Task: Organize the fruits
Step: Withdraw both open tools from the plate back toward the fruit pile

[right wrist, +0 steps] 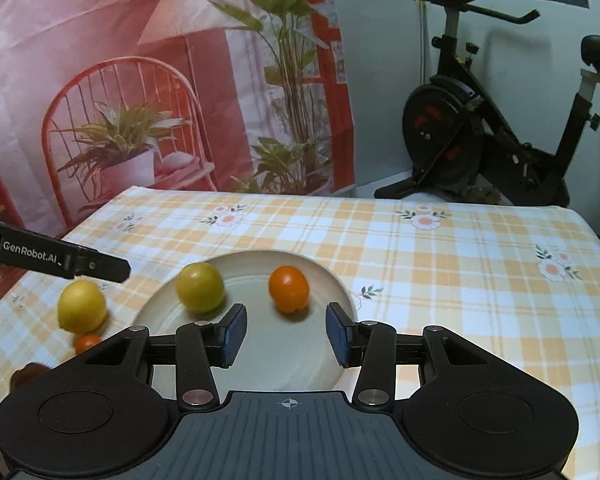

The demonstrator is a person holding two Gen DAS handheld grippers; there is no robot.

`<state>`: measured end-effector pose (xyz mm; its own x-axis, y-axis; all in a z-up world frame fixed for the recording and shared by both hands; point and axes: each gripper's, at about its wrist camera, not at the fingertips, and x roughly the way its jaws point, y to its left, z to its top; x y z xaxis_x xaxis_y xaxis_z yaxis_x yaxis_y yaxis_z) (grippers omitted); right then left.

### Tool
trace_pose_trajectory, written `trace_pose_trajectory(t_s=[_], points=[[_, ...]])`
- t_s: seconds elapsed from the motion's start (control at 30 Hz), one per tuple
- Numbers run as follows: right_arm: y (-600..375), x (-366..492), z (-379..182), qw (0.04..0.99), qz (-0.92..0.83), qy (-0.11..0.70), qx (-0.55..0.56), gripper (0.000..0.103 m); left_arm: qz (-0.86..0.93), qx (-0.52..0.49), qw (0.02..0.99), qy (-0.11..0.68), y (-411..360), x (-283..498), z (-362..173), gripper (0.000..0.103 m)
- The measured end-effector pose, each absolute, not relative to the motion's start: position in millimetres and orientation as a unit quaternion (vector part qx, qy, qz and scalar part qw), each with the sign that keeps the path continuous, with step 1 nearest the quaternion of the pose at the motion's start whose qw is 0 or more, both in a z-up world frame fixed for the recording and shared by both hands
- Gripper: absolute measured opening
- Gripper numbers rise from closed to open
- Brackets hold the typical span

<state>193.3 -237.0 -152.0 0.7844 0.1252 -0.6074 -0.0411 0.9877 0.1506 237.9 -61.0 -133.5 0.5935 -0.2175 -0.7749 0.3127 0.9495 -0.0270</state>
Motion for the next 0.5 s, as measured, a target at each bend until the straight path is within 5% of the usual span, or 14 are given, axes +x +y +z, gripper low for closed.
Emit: trace_pose_trajectory(t_s=[0.5], points=[[-198.1,158.1,-138.7,0.942,0.072,0.325,0.045,0.041,-0.104,0.060,0.903,0.413,-29.9,200.8,-116.1,0.052]])
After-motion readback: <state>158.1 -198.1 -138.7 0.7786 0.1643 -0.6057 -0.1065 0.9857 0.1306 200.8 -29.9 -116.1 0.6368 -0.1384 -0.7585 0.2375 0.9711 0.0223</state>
